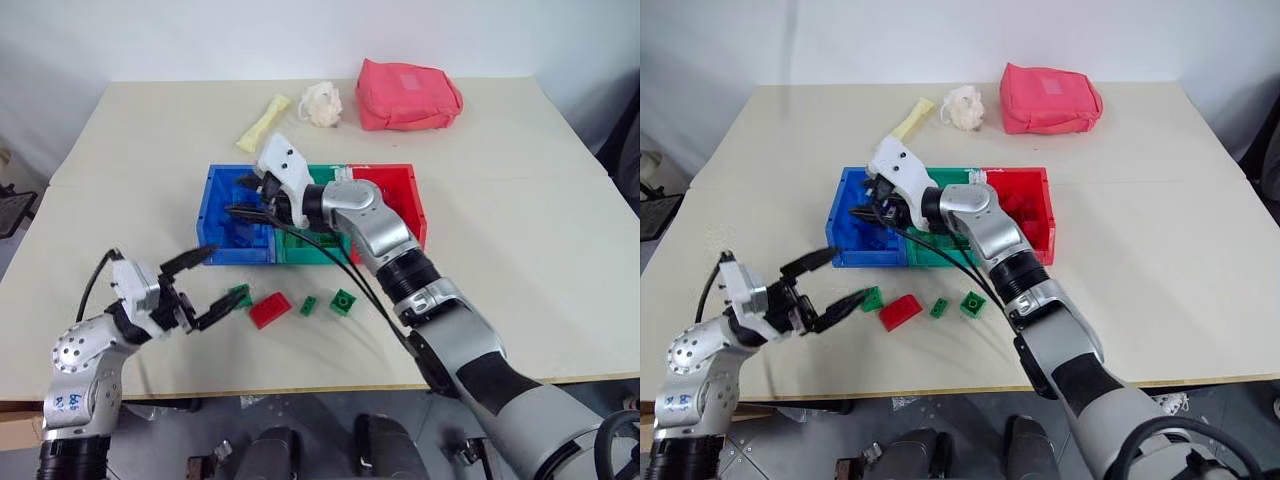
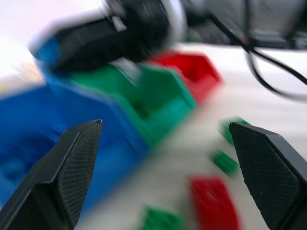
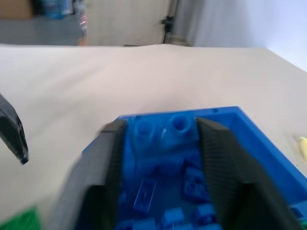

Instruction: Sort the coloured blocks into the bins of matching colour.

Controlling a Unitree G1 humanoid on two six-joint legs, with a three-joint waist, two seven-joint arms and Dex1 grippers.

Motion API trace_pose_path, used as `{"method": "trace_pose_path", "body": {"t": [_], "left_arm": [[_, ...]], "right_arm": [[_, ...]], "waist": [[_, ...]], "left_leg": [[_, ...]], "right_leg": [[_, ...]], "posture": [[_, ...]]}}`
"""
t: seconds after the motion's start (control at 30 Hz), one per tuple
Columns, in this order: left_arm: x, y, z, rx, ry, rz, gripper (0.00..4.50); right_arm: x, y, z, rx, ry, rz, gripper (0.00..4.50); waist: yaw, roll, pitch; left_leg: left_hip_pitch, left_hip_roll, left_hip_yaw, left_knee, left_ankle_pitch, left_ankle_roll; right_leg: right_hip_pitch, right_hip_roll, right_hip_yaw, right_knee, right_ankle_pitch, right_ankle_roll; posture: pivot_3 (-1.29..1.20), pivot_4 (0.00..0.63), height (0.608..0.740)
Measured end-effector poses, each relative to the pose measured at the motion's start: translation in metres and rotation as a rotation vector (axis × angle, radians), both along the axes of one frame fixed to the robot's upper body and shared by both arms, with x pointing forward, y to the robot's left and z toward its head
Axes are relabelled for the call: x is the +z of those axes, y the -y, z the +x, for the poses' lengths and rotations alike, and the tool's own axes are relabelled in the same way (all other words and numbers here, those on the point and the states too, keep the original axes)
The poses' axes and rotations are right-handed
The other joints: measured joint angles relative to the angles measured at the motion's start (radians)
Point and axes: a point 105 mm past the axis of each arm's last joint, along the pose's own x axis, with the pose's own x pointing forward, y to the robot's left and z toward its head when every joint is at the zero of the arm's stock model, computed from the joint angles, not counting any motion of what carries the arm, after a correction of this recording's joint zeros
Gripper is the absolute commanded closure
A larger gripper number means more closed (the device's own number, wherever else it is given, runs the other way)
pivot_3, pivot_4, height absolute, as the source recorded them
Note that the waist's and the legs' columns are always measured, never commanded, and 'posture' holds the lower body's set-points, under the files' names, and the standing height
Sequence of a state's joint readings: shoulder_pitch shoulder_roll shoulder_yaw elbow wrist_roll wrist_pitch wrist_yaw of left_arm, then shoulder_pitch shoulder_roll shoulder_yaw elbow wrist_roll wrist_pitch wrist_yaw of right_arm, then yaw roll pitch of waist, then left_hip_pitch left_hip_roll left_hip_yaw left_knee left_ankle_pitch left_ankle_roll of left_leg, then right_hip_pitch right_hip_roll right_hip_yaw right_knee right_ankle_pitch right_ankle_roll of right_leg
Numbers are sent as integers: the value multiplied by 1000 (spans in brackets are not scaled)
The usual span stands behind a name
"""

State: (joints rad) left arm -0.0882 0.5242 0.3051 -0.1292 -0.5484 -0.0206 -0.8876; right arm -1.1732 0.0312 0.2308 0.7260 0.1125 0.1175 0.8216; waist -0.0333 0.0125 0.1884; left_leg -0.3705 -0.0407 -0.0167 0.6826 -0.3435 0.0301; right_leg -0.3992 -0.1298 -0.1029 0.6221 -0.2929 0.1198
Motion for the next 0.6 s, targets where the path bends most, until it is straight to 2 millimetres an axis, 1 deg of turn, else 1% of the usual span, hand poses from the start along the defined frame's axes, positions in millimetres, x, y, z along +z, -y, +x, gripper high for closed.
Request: {"method": "trace_pose_path", "body": {"t": [0.07, 0.1, 0.17, 0.23, 0.3, 0.37, 0.47, 0.53, 0.6], "left_arm": [[9, -9, 5, 57, 26, -23, 0], [10, -12, 5, 77, 25, -32, 0], [7, -15, 6, 88, 11, -37, 0], [5, -15, 5, 81, 2, -35, 0], [3, -13, 4, 57, -6, -25, 0], [-3, -8, 0, 7, -28, 1, 0], [-11, -3, -5, -53, -63, 41, 0], [-18, 2, -9, -110, -90, 99, 0], [-24, 6, -11, -150, -116, 137, 0]], "right_arm": [[-1, 4, 1, -3, 2, 1, 260], [-1, 8, 3, -13, 3, 0, 21], [0, 18, 7, -29, 8, -2, 21], [0, 26, 6, -18, 21, -5, 21], [-2, 37, -1, 23, 29, -12, 21], [-7, 52, -13, 90, 33, -37, 21], [-15, 70, -25, 134, 15, -71, 21], [-20, 90, -36, 173, 7, -99, 21], [-29, 114, -45, 186, -26, -122, 21]], "waist": [[-2, 0, 0], [-3, 0, 0], [-2, 0, 0], [-2, 0, 0], [-1, 0, 0], [3, 0, 0], [3, 0, 0], [6, 0, 0], [9, 0, 0]], "left_leg": [[0, 0, 0, 0, 0, 0], [0, -1, 0, 0, 0, 0], [0, -1, 0, 0, 0, 0], [0, 0, 0, -1, 0, 0], [0, 0, 0, -1, 0, 0], [0, 0, 0, 0, 0, 0], [0, 0, 1, 0, 0, 0], [0, 1, 0, 0, 0, 0], [0, 0, 0, 0, 0, 0]], "right_leg": [[0, 0, 0, 0, 0, 0], [0, 0, 0, 0, 0, 0], [0, 0, 0, 0, 0, 0], [0, 0, 0, 0, 0, 0], [0, 0, 0, 0, 0, 0], [0, 0, 0, -1, 0, 0], [0, -1, 0, -1, 0, 0], [0, -1, 0, -1, 0, 0], [1, -1, 0, -3, 0, 0]], "posture": [[0, 150, 740], [0, 150, 740], [0, 150, 740], [0, 150, 740], [0, 150, 740], [0, 150, 740], [0, 150, 740], [0, 150, 740], [0, 150, 740]]}}
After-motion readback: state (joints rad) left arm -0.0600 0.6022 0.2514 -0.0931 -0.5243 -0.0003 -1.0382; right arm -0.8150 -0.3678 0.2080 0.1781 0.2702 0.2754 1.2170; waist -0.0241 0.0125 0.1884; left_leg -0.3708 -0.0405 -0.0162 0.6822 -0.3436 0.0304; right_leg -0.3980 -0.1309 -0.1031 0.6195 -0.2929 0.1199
